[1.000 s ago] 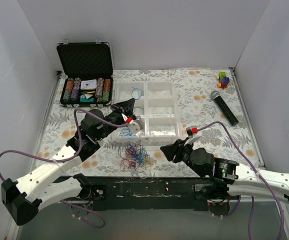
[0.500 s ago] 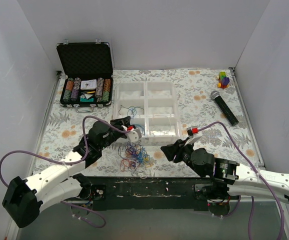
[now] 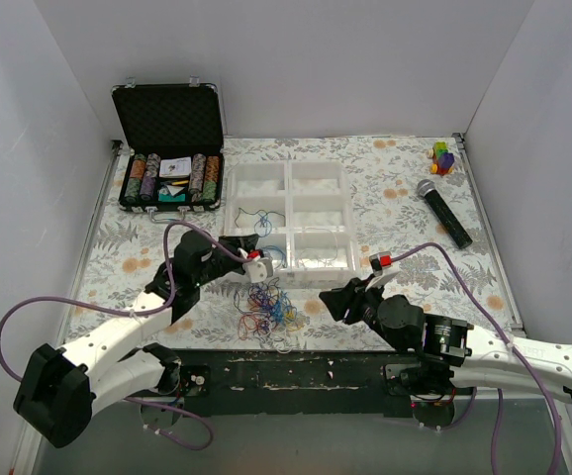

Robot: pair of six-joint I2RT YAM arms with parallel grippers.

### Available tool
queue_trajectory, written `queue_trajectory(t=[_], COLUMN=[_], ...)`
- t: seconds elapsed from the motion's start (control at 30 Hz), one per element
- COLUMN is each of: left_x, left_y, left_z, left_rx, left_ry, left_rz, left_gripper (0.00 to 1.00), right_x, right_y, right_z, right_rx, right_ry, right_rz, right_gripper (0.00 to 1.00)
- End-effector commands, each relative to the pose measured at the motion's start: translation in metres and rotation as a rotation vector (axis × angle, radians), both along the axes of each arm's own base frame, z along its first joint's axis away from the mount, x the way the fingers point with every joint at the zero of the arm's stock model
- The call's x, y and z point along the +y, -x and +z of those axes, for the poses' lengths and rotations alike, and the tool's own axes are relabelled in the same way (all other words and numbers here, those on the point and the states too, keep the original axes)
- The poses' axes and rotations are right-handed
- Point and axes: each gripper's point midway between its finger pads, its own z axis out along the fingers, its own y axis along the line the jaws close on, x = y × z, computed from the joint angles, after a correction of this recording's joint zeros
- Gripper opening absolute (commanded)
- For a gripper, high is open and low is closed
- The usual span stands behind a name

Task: Untangle the cables
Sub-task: Place the cable in the bin.

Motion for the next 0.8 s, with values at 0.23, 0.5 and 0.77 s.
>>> queue_trajectory(t=[0.23, 0.5, 0.77], left_x=[-0.021, -0.027, -0.025], left_y=[0.046, 0.034, 0.027], left_z=[-0.057, -0.071, -0.04], left_rx=[0.185, 0.207, 0.17], left_ry=[-0.153, -0.198, -0.156], left_rz=[-0.296, -0.31, -0.254], left_gripper=[0.0, 0.01, 0.34], right_x=[0.005, 0.003, 0.006], right_y=[-0.004, -0.003, -0.002], right_z=[0.014, 0.016, 0.013], right_rx=[-0.026, -0.027, -0.024], right_ry=[-0.039, -0.037, -0.031], right_rz=[-0.013, -0.009, 0.0], right_gripper=[0.48, 0.48, 0.48])
